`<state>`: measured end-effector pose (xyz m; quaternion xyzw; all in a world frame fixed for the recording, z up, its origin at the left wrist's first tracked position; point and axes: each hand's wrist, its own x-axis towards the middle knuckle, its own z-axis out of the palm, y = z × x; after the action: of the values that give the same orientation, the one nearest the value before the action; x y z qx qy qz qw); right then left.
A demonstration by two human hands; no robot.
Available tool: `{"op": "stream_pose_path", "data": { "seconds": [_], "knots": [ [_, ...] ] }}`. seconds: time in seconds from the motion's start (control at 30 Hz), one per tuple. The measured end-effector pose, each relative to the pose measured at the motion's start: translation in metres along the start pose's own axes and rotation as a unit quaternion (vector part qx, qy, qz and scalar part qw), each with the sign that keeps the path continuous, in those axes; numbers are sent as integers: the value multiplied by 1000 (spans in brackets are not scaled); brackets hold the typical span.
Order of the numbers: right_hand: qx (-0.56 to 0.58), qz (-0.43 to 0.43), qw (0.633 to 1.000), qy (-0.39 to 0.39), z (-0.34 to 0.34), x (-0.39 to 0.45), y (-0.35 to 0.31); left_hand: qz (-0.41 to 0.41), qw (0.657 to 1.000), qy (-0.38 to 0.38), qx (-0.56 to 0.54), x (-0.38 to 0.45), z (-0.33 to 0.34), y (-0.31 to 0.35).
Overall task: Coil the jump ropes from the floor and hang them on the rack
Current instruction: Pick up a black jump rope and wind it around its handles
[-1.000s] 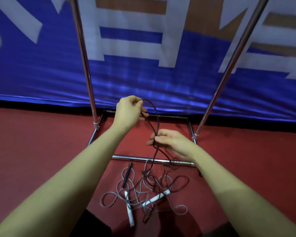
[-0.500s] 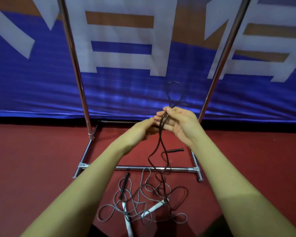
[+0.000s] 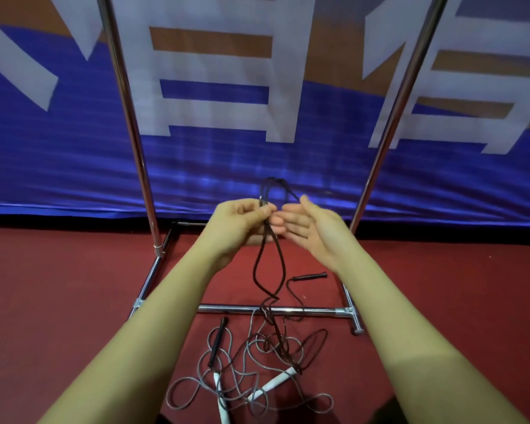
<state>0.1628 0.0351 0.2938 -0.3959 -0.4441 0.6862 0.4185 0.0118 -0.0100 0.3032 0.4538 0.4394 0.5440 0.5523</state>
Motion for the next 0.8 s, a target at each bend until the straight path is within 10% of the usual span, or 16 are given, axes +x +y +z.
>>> {"op": "stream_pose_path", "data": {
  "seconds": [0.5,0.8],
  "knots": [
    [-126,42,955,-266,18,-14,14,49,977,170,-115,17,-25,11],
    [53,-74,987,-131,9,-16,-14,-142,989,21,-42,12,-9,0]
  ]
}}
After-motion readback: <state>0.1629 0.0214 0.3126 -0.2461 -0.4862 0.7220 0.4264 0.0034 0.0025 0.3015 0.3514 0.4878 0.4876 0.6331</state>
